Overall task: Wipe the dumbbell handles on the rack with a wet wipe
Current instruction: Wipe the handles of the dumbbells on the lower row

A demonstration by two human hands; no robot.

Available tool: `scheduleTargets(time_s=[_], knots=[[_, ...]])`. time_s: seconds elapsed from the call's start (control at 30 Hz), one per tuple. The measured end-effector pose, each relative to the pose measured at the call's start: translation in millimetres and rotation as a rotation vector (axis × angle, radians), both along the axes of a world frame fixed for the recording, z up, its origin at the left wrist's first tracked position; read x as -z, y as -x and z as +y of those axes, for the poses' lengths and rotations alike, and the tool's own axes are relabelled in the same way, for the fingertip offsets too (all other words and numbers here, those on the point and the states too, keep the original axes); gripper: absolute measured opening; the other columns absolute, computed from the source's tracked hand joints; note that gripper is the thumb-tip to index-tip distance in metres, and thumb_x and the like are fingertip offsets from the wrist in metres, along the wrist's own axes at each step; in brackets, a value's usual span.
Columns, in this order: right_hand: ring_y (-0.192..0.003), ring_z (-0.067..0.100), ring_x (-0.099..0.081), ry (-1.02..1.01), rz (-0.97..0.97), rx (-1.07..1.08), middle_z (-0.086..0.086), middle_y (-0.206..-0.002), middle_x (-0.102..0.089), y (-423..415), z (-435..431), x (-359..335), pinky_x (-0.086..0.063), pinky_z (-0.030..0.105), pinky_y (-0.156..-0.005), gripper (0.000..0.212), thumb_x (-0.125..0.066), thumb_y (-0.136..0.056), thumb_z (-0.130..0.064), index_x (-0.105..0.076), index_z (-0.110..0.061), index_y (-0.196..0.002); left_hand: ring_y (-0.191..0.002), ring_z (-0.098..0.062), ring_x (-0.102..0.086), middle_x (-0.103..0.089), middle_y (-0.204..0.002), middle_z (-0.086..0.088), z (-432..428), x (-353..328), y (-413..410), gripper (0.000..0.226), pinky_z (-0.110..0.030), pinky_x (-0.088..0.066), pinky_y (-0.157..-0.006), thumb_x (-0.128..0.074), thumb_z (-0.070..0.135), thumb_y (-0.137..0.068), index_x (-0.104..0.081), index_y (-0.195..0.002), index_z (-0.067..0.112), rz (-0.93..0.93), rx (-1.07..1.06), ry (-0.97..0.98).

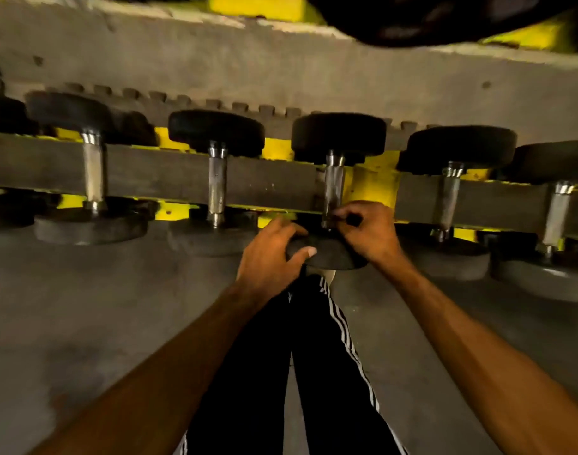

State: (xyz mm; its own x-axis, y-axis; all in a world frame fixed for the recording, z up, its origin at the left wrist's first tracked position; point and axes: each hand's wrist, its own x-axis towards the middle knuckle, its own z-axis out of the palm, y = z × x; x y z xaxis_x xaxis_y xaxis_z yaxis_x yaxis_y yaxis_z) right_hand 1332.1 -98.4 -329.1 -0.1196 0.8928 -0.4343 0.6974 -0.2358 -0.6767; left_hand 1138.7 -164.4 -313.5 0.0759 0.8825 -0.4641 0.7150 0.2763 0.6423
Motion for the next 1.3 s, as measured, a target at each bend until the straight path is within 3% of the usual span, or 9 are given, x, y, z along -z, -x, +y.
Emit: scheduleTargets(time_s=[0.2, 0.37, 0.57, 0.67, 0.8, 0.93, 1.1, 1.2, 1.3], knots=[[-0.076, 0.004, -0.061, -0.003, -0.105, -0.421, 0.004, -0.083, -0.073, 2, 27, -3, -0.036, 0.008, -0.065, 0.003, -0.078, -0.077, -0.012, -0.079, -0.011, -0.08, -0.106, -0.015, -0.06, -0.06, -0.11, 0.006, -17, 26, -6, 0.029, -0.04, -0.053, -0.09, -0.073, 0.038, -0.082, -0.07, -0.107, 0.023, -0.093, -0.172, -0.128], [-0.098, 0.034, -0.064, -0.128, -0.553, -0.864, 0.011, -0.104, -0.068, 43, 36, -11, -0.034, 0.03, -0.067, 0.017, -0.059, -0.089, -0.02, -0.071, -0.017, -0.1, -0.103, -0.014, -0.061, -0.061, -0.108, 0.007, -16, 21, -7, 0.03, -0.041, -0.054, -0.087, -0.072, 0.04, -0.082, -0.071, -0.106, 0.022, -0.093, -0.175, -0.116], [-0.093, 0.032, -0.062, -0.068, -0.479, -0.975, 0.009, -0.097, -0.065, 46, 53, -25, -0.034, 0.03, -0.064, 0.012, -0.063, -0.086, -0.017, -0.07, -0.016, -0.095, -0.105, -0.013, -0.06, -0.06, -0.109, 0.007, -13, 14, -6, 0.033, -0.042, -0.054, -0.087, -0.07, 0.045, -0.081, -0.07, -0.107, 0.024, -0.079, -0.154, -0.068], [-0.084, 0.031, -0.064, -0.064, -0.349, -0.83, 0.01, -0.087, -0.067, 13, 38, -18, -0.042, 0.031, -0.062, 0.013, -0.062, -0.083, -0.022, -0.071, -0.014, -0.086, -0.106, -0.014, -0.059, -0.06, -0.109, 0.006, -14, 12, -9, 0.033, -0.041, -0.054, -0.088, -0.069, 0.042, -0.082, -0.071, -0.107, 0.021, -0.066, -0.161, -0.081], [-0.084, 0.016, -0.065, 0.132, -0.226, -0.307, -0.007, -0.088, -0.07, -18, 25, 8, -0.056, 0.033, -0.07, 0.015, -0.07, -0.075, -0.021, -0.075, -0.023, -0.09, -0.108, -0.018, -0.057, -0.062, -0.111, 0.002, -16, 9, -16, 0.025, -0.037, -0.052, -0.089, -0.067, 0.027, -0.087, -0.072, -0.111, 0.02, -0.019, -0.07, -0.181], [-0.088, 0.014, -0.067, 0.338, -0.148, 0.012, -0.005, -0.089, -0.072, -21, 24, 39, -0.059, 0.033, -0.078, 0.015, -0.075, -0.075, -0.011, -0.076, -0.022, -0.084, -0.105, -0.017, -0.058, -0.064, -0.109, 0.002, -16, 9, -18, 0.027, -0.032, -0.05, -0.086, -0.07, 0.029, -0.087, -0.074, -0.112, 0.021, -0.014, -0.053, -0.209], [-0.088, 0.017, -0.067, 0.48, 0.042, 0.044, 0.012, -0.104, -0.073, -13, 28, 46, -0.057, 0.032, -0.084, 0.02, -0.065, -0.089, -0.001, -0.074, -0.007, -0.106, -0.106, -0.017, -0.058, -0.064, -0.107, 0.003, -12, 8, -16, 0.027, -0.031, -0.048, -0.087, -0.07, 0.033, -0.083, -0.074, -0.109, 0.023, -0.038, -0.074, -0.171], [-0.096, 0.018, -0.066, 0.576, 0.103, -0.04, 0.007, -0.108, -0.07, -15, 32, 41, -0.055, 0.035, -0.091, 0.025, -0.061, -0.093, -0.003, -0.071, -0.008, -0.116, -0.108, -0.015, -0.057, -0.063, -0.109, 0.005, -12, 8, -17, 0.027, -0.032, -0.047, -0.089, -0.071, 0.032, -0.083, -0.073, -0.109, 0.025, -0.043, -0.09, -0.137], [-0.095, 0.014, -0.067, 0.628, 0.13, -0.055, -0.004, -0.1, -0.073, -25, 33, 38, -0.055, 0.031, -0.088, 0.022, -0.07, -0.088, -0.005, -0.075, -0.023, -0.099, -0.108, -0.016, -0.057, -0.063, -0.108, 0.006, -12, 7, -20, 0.026, -0.032, -0.047, -0.09, -0.072, 0.03, -0.082, -0.073, -0.107, 0.025, -0.052, -0.113, -0.133]])
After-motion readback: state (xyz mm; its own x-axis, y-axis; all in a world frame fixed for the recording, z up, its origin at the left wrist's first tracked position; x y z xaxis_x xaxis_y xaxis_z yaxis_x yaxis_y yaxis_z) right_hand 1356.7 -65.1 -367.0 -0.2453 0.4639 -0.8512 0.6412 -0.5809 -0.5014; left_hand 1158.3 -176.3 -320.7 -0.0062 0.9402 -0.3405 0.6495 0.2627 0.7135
